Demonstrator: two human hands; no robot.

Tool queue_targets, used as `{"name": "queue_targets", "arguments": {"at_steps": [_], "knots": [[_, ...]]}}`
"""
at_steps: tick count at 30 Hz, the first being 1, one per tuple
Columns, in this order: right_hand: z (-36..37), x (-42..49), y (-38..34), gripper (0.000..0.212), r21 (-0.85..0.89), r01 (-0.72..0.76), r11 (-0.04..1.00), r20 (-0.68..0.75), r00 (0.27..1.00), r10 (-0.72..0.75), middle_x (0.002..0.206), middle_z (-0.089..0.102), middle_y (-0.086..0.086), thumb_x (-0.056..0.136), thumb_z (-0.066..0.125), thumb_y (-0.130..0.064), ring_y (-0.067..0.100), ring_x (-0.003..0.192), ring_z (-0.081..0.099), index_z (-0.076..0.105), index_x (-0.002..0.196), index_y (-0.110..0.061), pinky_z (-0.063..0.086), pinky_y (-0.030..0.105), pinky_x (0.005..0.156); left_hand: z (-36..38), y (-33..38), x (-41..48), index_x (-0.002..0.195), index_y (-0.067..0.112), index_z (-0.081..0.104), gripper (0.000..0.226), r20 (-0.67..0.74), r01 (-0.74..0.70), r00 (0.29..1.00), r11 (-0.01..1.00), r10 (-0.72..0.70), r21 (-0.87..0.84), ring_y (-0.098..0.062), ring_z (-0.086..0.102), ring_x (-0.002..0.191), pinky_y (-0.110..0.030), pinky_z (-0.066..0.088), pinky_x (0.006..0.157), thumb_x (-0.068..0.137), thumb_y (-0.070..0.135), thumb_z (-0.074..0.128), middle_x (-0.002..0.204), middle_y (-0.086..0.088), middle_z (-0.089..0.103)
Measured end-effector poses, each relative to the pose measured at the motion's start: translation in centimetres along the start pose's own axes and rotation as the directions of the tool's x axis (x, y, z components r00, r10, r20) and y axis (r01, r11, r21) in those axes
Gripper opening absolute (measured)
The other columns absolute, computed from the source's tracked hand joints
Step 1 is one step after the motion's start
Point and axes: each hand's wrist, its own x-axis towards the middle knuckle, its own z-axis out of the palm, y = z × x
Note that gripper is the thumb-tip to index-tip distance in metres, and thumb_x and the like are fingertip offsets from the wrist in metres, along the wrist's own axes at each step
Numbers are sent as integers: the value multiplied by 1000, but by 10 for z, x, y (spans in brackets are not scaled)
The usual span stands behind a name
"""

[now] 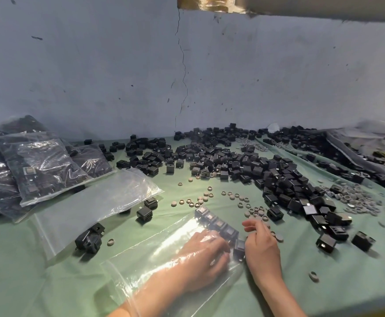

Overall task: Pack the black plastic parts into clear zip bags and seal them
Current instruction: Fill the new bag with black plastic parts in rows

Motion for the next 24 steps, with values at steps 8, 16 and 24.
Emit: {"name": "queue_targets", "arguments": {"at_steps": [8,16,24], "knots": [[-1,0,-1,30,-10,7,1000,22,1000,-7,100,61,-5,95,40,1,14,92,57,59,102,-21,39,30,76,-12,9,0,112,25,69,24,30,-137,989,982,142,-129,27,34,97,-6,23,90,101,34,50,93,34,38],[-1,0,-1,29,-52,45,998,48,998,-42,103,62,-8,96,43,-1,13,93,56,61,100,-23,36,28,78,-10,11,-3,143,27,47,41,110,-117,986,988,128,-101,38,6,109,2,8,93,102,31,45,123,21,35],[0,0,-1,28,-82,56,995,76,996,-50,104,60,-11,99,41,-7,12,97,55,56,97,-30,35,28,79,2,-4,1,122,36,53,30,25,-70,997,998,70,3,15,30,106,-16,27,98,101,45,34,115,30,39]]}}
